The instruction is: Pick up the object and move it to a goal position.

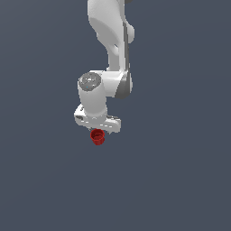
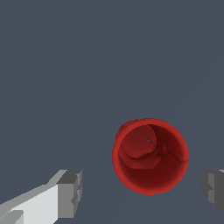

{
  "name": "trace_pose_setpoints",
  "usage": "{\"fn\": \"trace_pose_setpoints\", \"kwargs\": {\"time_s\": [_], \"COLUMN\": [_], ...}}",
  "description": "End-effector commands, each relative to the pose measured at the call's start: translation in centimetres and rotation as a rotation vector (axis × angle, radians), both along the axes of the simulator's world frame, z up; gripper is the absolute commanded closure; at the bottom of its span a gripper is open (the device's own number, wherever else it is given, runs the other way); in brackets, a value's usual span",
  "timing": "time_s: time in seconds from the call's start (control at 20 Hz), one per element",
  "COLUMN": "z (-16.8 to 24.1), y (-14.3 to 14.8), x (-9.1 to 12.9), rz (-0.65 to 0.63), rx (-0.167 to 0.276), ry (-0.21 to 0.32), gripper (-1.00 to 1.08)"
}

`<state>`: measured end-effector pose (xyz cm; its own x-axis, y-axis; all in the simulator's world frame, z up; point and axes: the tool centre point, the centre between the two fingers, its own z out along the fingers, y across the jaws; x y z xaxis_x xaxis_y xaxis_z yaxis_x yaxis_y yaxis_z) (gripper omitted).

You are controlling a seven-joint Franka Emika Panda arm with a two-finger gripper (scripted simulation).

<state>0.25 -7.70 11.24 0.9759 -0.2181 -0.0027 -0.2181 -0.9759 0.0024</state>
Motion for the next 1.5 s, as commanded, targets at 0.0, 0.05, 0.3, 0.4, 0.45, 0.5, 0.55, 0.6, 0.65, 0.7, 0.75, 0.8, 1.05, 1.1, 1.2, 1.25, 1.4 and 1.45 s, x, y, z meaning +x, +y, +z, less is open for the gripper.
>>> {"fn": "trace_pose_setpoints", "kwargs": {"time_s": [0.0, 0.05, 0.3, 0.4, 0.45, 0.5, 0.55, 0.6, 0.65, 0.7, 0.75, 0.8, 1.05, 1.1, 1.2, 1.25, 1.4, 1.45], "z": [-1.0, -1.2, -1.4, -1.7, -2.0, -2.3, -2.8, -3.3, -3.9, -4.5, -5.0, -5.4, -6.5, -6.5, -6.5, -6.5, -6.5, -6.5], "y": [-1.1, -1.4, -1.6, -1.6, -1.7, -1.7, -1.7, -1.7, -1.7, -1.7, -1.7, -1.7, -1.8, -1.8, -1.8, -1.8, -1.8, -1.8], "x": [-0.1, -0.1, -0.2, -0.2, -0.2, -0.2, -0.2, -0.2, -0.2, -0.3, -0.3, -0.3, -0.2, -0.1, -0.1, -0.1, -0.1, -0.1], "rz": [-0.036, -0.044, -0.05, -0.05, -0.05, -0.051, -0.051, -0.052, -0.053, -0.053, -0.054, -0.055, -0.055, -0.055, -0.055, -0.055, -0.055, -0.055], "rx": [0.001, 0.001, 0.001, 0.001, 0.001, 0.001, 0.001, 0.001, 0.001, 0.001, 0.001, 0.001, 0.001, 0.001, 0.001, 0.001, 0.001, 0.001], "ry": [-0.003, -0.003, -0.001, -0.001, -0.001, -0.002, -0.002, -0.002, -0.002, -0.002, -0.003, -0.003, -0.003, -0.003, -0.003, -0.003, -0.003, -0.003], "gripper": [-0.92, -0.92, -0.92, -0.92, -0.92, -0.92, -0.92, -0.92, -0.92, -0.92, -0.92, -0.92, -0.92, -0.92, 1.08, 1.08, 1.08, 1.08]}}
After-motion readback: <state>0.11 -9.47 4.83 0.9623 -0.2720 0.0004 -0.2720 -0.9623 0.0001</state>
